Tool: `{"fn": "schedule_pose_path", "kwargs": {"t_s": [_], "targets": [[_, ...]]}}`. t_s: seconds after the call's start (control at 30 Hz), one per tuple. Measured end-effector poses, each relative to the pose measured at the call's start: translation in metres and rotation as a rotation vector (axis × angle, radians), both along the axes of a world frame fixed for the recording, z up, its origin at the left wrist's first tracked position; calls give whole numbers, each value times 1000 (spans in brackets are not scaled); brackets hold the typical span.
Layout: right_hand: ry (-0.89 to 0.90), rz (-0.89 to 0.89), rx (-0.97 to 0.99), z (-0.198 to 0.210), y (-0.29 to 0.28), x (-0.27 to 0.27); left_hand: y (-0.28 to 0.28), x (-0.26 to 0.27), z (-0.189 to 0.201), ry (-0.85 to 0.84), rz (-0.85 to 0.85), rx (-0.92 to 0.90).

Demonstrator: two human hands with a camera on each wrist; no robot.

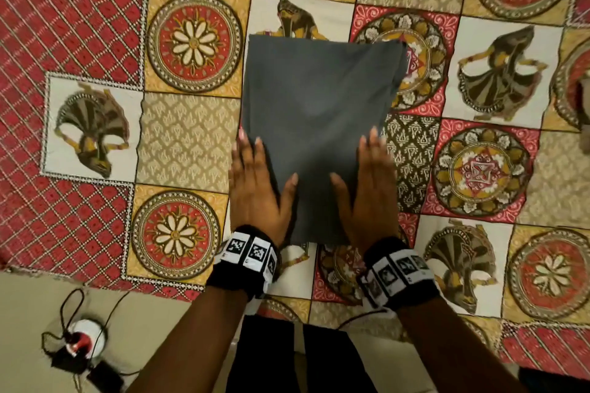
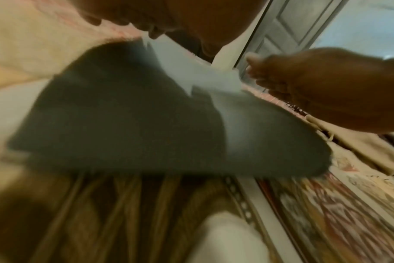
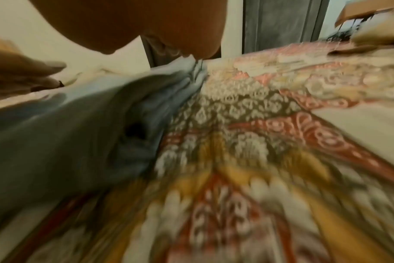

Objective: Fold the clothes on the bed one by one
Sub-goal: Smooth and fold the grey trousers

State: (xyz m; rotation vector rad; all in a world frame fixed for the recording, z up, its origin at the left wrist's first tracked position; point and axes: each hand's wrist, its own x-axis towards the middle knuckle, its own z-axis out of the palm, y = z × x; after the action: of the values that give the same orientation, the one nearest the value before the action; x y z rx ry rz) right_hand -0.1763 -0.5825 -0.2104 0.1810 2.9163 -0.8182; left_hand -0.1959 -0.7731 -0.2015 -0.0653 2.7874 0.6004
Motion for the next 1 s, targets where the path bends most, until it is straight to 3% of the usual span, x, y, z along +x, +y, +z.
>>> {"fn": "schedule_pose_path", "kwargs": {"t_s": [0.13, 0.2, 0.33, 0.43, 0.63, 0.73, 0.8, 0.87, 0.93, 1.0], "targets": [[105, 26, 52, 22, 23, -79, 2, -78, 21, 132, -182, 35], [113, 122, 105, 20, 20, -111, 13, -116, 19, 107, -304, -3], [-22, 318, 206, -16, -5, -135, 24, -160, -12, -61, -508, -137], [-113, 326, 223, -44, 3, -133, 9, -174, -39, -80, -531, -112], [-110, 51, 340, -50, 54, -119, -28, -181, -54, 23, -348, -73], [-3, -129, 140, -37, 66, -125, -36, -196, -49, 88, -203, 188], [80, -310, -28, -34, 77, -140, -41, -211, -49, 114, 20, 387], [74, -439, -190, -35, 87, -160, -37, -223, -40, 23, 257, 582], [-1, -467, -252, -32, 89, -180, -30, -232, -31, -53, 349, 657], [-97, -416, -216, -34, 90, -193, -24, -238, -33, -80, 310, 619]]}}
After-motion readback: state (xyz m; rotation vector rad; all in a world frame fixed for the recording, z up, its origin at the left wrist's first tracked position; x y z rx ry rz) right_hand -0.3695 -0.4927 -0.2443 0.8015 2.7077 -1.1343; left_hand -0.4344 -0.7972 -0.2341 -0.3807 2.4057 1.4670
